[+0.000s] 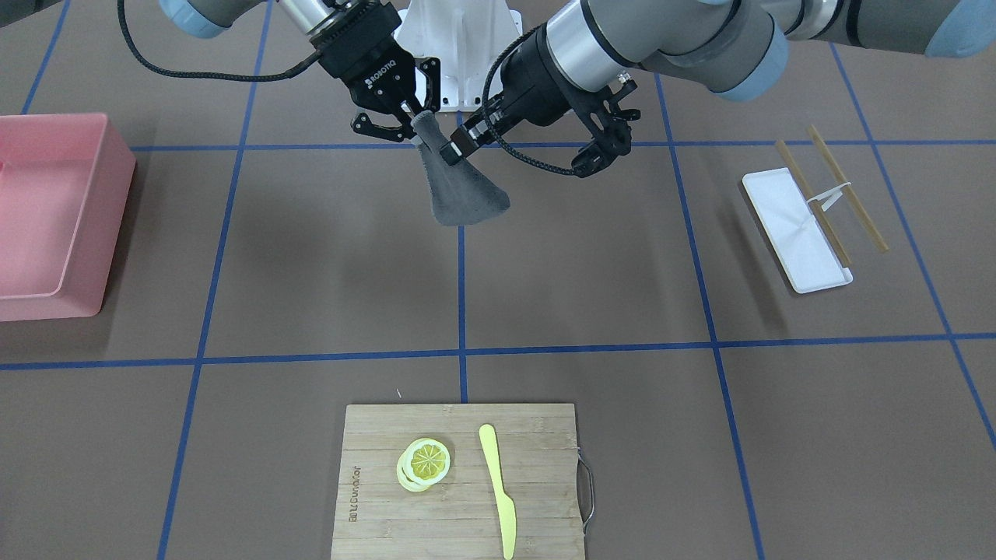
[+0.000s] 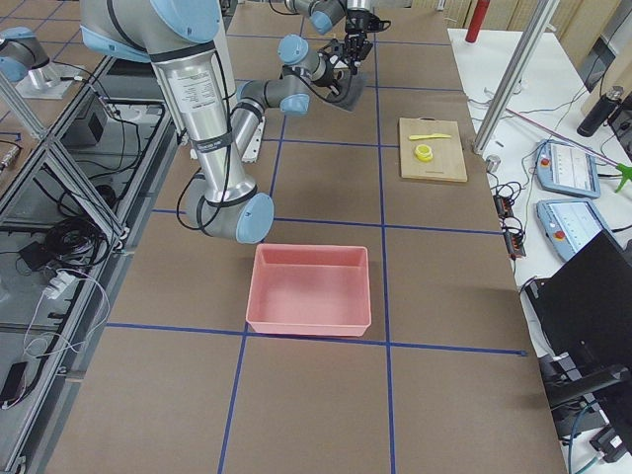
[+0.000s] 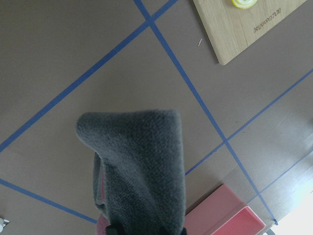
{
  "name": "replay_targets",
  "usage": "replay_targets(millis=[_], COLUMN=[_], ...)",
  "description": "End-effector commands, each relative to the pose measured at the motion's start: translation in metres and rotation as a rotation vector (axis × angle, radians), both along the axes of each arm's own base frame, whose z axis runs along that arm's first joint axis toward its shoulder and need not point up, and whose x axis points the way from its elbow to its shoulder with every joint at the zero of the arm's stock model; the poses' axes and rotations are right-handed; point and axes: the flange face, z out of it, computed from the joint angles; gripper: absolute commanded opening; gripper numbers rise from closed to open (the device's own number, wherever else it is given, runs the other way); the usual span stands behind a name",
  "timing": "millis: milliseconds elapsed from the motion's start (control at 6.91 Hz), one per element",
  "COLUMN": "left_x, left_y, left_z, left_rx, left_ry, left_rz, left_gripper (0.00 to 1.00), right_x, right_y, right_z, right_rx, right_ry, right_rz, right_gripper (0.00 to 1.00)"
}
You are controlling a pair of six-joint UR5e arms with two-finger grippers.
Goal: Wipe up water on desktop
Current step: 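Open and retract the left gripper while the right gripper carries the cloth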
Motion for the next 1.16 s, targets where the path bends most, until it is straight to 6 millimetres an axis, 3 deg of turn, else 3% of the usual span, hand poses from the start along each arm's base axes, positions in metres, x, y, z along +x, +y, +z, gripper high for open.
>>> replay_targets(millis=[0, 289, 579, 868, 1013], left_x=[-0.010, -0.059, -0.101, -0.151, -0.183], left_y=[-0.010, -0.048, -0.074, -0.096, -0.104], left_z=[0.005, 0.033, 0.088, 0.147, 0.184], left_rx=[0.040, 0.051, 0.114, 0.212, 0.285], left_ry=[-0.009, -0.038, -0.099, -0.185, -0.249], left_rz=[-0.020, -0.116, -0.178, -0.228, -0.264], left_gripper=[0.82, 0.96, 0.97, 0.97, 0.97], right_x=[0.016, 0.028, 0.055, 0.094, 0.097], right_y=[0.006, 0.009, 0.020, 0.040, 0.048], right_z=[0.004, 0.026, 0.074, 0.146, 0.170], right_rx=[-0.024, -0.149, -0.238, -0.390, -0.479], right_ry=[-0.018, -0.039, 0.012, 0.111, 0.138], right_rz=[0.004, 0.032, 0.056, 0.088, 0.063], right_gripper=[0.00, 0.00, 0.00, 0.00, 0.00])
